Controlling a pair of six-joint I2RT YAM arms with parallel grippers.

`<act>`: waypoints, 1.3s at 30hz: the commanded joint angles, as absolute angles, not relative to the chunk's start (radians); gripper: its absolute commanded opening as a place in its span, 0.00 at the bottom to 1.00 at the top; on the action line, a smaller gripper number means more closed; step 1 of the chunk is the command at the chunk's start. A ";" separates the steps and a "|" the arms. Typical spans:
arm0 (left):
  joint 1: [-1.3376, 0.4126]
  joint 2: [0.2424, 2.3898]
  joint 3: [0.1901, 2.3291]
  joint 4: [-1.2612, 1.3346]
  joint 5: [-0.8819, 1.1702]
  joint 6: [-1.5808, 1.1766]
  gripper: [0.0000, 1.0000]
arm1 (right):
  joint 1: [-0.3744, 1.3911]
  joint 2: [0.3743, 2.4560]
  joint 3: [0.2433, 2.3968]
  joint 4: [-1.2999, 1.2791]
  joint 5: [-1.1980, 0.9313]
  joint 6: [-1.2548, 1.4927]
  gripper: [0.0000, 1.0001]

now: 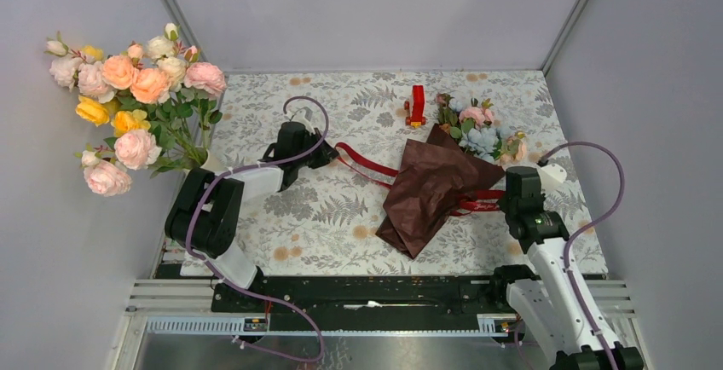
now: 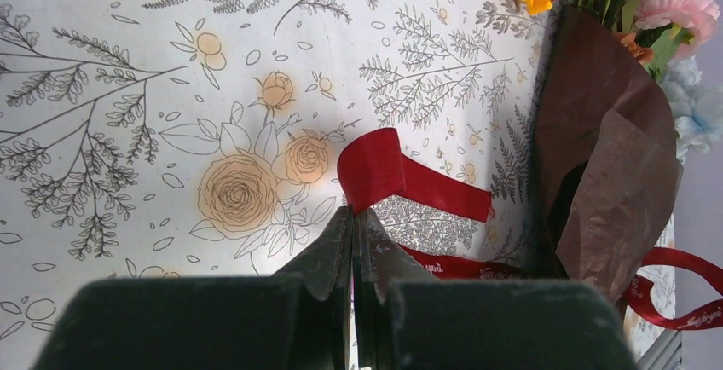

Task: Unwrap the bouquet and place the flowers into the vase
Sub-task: Untie the ribbon from the wrapping paper.

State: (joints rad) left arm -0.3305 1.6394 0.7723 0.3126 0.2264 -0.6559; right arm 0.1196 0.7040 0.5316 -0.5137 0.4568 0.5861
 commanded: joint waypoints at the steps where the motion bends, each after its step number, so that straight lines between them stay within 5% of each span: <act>1: -0.318 1.638 0.808 0.382 0.188 -0.664 0.00 | 0.076 0.675 0.599 -0.620 0.615 0.637 0.00; 24: -0.233 1.628 0.762 0.401 0.194 -0.641 0.00 | 0.029 0.703 0.587 -0.750 0.953 0.814 0.00; 27: -0.233 1.633 0.768 0.394 0.198 -0.634 0.00 | 0.030 0.710 0.577 -0.749 0.966 0.828 0.19; 29: -0.233 1.634 0.771 0.388 0.200 -0.626 0.11 | 0.029 0.701 0.567 -0.750 0.968 0.835 0.33; 31: -0.233 1.633 0.772 0.382 0.198 -0.622 0.25 | 0.031 0.689 0.563 -0.750 0.967 0.838 0.36; 34: -0.233 1.633 0.772 0.379 0.198 -0.625 0.55 | 0.029 0.679 0.562 -0.749 0.962 0.836 0.49; 39: -0.233 1.635 0.773 0.374 0.198 -0.627 0.84 | 0.031 0.666 0.564 -0.749 0.934 0.824 0.89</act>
